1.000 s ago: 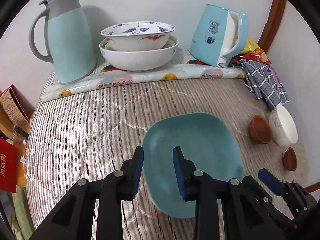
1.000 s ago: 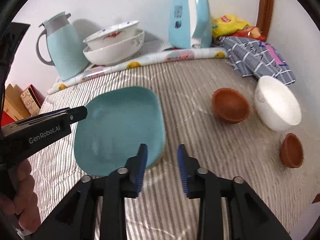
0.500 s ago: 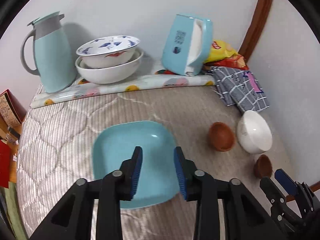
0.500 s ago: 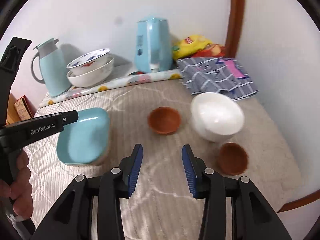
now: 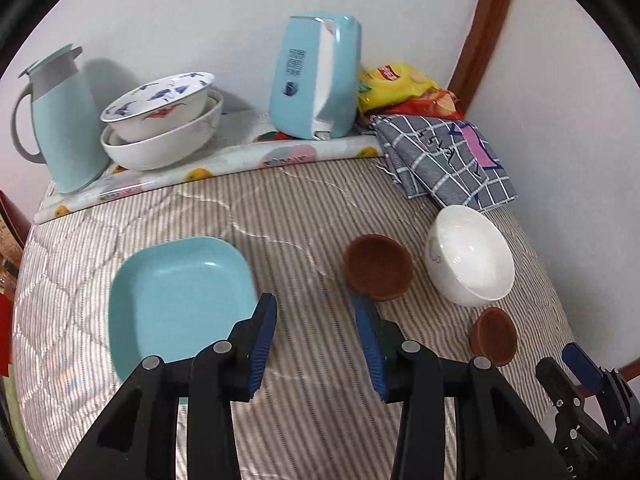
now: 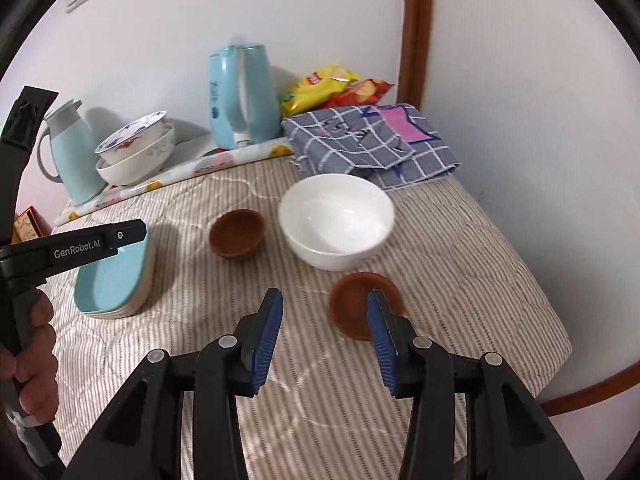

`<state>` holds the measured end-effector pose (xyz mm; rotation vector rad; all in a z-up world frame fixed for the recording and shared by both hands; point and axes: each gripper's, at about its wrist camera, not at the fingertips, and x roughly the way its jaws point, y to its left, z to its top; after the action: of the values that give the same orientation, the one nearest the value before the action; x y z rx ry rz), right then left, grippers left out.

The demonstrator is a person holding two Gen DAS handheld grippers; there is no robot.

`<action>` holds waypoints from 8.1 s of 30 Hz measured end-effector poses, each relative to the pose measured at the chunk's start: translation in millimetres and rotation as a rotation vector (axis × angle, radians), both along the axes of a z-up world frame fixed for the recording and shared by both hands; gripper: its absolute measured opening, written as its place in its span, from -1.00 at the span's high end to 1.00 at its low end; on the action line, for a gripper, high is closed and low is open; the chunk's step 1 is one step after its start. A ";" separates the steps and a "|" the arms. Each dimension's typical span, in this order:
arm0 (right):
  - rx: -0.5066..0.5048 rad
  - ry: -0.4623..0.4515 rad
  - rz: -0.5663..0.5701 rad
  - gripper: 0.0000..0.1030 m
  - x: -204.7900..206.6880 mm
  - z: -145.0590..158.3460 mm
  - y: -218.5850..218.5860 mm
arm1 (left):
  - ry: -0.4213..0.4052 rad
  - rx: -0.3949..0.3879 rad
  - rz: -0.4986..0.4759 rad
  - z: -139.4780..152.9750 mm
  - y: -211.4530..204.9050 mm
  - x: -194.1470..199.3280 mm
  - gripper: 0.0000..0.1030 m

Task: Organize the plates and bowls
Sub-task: 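Reach both grippers to the small brown bowl and close on its rim, then lift the brown bowl with both grippers toward the white bowl, then lower the right gripper's brown bowl into the white bowl while the left gripper holds its brown bowl, then open the right gripper and withdraw it from the white bowl, then lower the left gripper's brown bowl into the white bowl and open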

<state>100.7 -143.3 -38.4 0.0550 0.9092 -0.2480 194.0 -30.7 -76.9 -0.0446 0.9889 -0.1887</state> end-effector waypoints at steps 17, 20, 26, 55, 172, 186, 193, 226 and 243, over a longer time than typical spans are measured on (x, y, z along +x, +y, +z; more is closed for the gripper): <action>0.055 0.083 -0.088 0.13 10.0 -45.5 -70.3 | 0.071 0.008 0.012 -35.3 -24.3 30.1 0.24; 0.067 0.098 -0.098 0.13 13.7 -55.7 -80.6 | 0.091 -0.004 0.014 -42.8 -27.0 37.8 0.24; 0.100 0.131 -0.110 0.13 20.9 -74.7 -96.4 | 0.139 -0.009 0.015 -62.2 -35.0 53.1 0.24; 0.221 0.152 -0.048 0.75 48.1 -103.3 -99.7 | 0.165 -0.010 0.010 -92.0 -54.2 83.5 0.74; -0.088 0.249 0.077 0.70 169.4 -97.2 -62.8 | 0.107 -0.122 0.037 -57.7 -15.0 93.9 0.85; -0.069 0.199 0.110 0.33 162.8 -92.0 -54.4 | 0.097 -0.125 0.048 -48.1 -4.2 79.0 0.85; -0.028 0.127 0.101 0.32 140.8 -62.9 -56.4 | 0.071 -0.134 0.045 -29.6 -9.1 64.5 0.85; -0.035 -0.049 0.034 -0.17 15.4 1.6 -103.5 | 0.046 -0.134 -0.049 -6.5 -107.0 30.1 0.85; 0.025 0.023 -0.003 -0.17 36.2 -32.9 -132.3 | 0.114 -0.109 -0.072 -43.5 -136.0 77.3 0.84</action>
<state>136.8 -275.6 -71.3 0.0770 0.9349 -0.2403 271.3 -166.7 -120.5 -0.1210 1.0941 -0.3087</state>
